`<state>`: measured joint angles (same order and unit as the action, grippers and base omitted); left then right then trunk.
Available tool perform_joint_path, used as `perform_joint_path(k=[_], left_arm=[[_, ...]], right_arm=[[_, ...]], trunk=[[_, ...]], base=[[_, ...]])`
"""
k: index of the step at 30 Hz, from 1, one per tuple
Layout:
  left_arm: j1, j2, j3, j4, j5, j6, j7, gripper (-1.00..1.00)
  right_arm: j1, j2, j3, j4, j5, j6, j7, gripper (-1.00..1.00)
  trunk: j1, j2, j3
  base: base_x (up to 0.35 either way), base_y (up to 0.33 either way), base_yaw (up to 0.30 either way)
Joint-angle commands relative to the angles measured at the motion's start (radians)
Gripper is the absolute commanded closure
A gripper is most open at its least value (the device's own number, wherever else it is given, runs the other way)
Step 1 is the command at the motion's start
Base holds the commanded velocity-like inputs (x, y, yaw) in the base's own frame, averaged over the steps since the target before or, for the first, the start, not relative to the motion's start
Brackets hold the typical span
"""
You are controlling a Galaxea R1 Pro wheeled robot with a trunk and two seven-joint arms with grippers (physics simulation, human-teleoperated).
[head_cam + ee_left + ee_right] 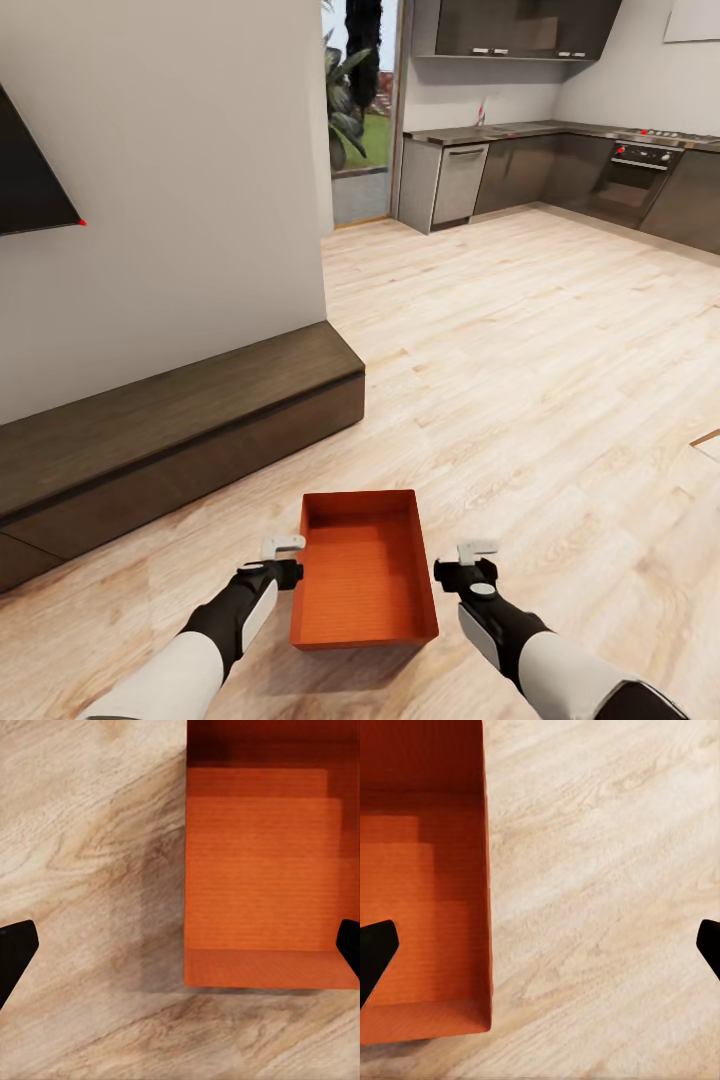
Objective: Move the two storage containers from the living room to the garage. In the garage, place one container on the floor and stack the other container on top of it (either order is fine).
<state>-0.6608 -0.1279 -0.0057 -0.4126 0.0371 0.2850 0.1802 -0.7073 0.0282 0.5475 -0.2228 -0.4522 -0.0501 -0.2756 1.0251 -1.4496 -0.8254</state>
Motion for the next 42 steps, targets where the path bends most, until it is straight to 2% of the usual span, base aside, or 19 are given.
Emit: perform_joint_path(k=[1, 5, 12, 17, 21, 37, 42], left_arm=[[0.000, 0.000, -0.001, 0.000, 0.004, 0.005, 0.004, -1.00], [0.000, -0.001, -0.002, -0.002, 0.004, 0.005, 0.004, -1.00], [0.000, -0.002, -0.010, -0.008, 0.002, 0.005, 0.006, -1.00], [0.000, -0.006, -0.055, -0.011, 0.000, 0.003, 0.011, -1.00], [0.000, -0.010, -0.067, -0.011, 0.000, 0.000, 0.013, -1.00], [0.000, -0.012, -0.071, -0.011, 0.001, -0.004, 0.013, -1.00], [0.000, -0.012, -0.071, -0.010, 0.001, -0.026, 0.013, -1.00]], right_arm=[[-0.004, 0.008, 0.008, 0.011, -0.011, -0.010, -0.004, -1.00], [-0.008, 0.019, 0.008, 0.024, -0.011, -0.024, -0.004, -1.00], [-0.009, 0.019, 0.008, 0.028, -0.010, -0.028, -0.004, -1.00], [-0.009, 0.019, 0.008, 0.028, -0.010, -0.028, -0.004, -1.00], [-0.009, 0.018, 0.008, 0.028, -0.010, -0.028, -0.004, -1.00], [-0.009, 0.014, 0.008, 0.028, -0.010, -0.028, -0.004, -1.00], [-0.009, 0.013, 0.008, 0.028, -0.010, -0.028, -0.004, -1.00]], trunk=[[0.000, 0.000, -0.001], [0.000, 0.000, -0.001], [0.000, 0.000, -0.001], [0.000, 0.000, -0.001], [0.000, 0.000, -0.001], [0.000, 0.000, -0.001], [0.000, 0.000, -0.001]], base=[[0.000, 0.000, 0.000], [0.000, 0.000, 0.000], [0.000, 0.000, 0.000], [0.000, 0.000, 0.000], [0.000, 0.000, 0.000], [0.000, 0.000, 0.000], [0.000, 0.000, 0.000]])
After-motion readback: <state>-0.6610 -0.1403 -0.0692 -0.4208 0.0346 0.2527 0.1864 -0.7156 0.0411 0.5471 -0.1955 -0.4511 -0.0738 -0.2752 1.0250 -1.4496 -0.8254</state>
